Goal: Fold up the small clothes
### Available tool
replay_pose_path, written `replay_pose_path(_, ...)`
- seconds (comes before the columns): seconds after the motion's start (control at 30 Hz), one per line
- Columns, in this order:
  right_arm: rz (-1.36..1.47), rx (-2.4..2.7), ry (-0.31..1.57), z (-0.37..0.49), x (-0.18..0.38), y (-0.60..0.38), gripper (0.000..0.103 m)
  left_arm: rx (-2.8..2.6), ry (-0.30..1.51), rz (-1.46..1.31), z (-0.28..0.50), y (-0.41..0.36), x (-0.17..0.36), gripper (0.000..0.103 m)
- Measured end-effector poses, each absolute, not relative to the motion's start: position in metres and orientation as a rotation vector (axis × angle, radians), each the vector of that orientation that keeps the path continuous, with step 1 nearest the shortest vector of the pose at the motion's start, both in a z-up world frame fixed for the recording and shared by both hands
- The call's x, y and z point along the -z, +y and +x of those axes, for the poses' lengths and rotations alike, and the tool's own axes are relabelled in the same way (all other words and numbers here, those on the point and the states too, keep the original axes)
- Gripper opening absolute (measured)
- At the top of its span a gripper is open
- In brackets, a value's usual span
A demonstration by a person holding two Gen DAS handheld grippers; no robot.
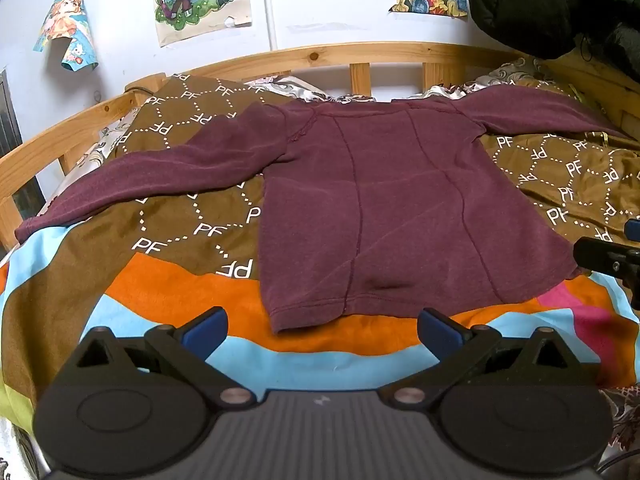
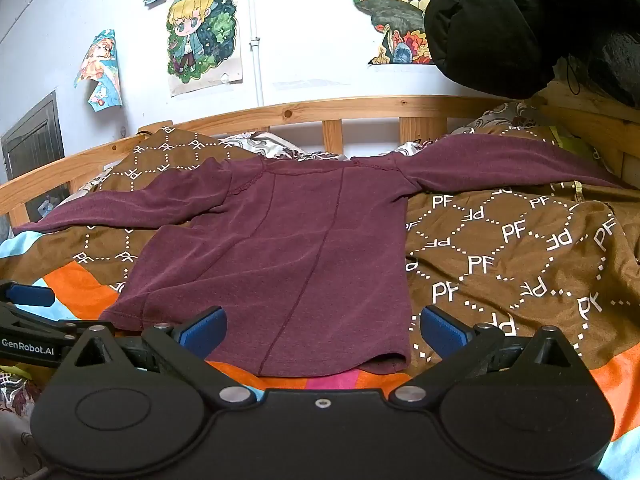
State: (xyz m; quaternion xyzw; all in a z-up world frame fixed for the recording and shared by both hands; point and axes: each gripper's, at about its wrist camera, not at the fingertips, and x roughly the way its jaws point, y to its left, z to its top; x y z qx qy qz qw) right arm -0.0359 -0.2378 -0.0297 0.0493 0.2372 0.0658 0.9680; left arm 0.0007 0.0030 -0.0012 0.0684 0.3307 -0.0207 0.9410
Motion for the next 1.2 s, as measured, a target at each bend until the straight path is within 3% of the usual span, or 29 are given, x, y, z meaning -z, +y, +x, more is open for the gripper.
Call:
replay_pose_path(0.8, 0.154, -0.042, 0.562, -0.018, 0.016, -0.256, 0.103, 0.055, 0.792, 0.189, 0.034, -0.002, -0.008, 0.103)
replay_pose_path(1.2, 0.206, -0.013, 0.618, 0.03, -0.034, -0.302, 0.103, 0.044, 0.792, 0.328, 0.09, -0.026, -0.109, 0.103)
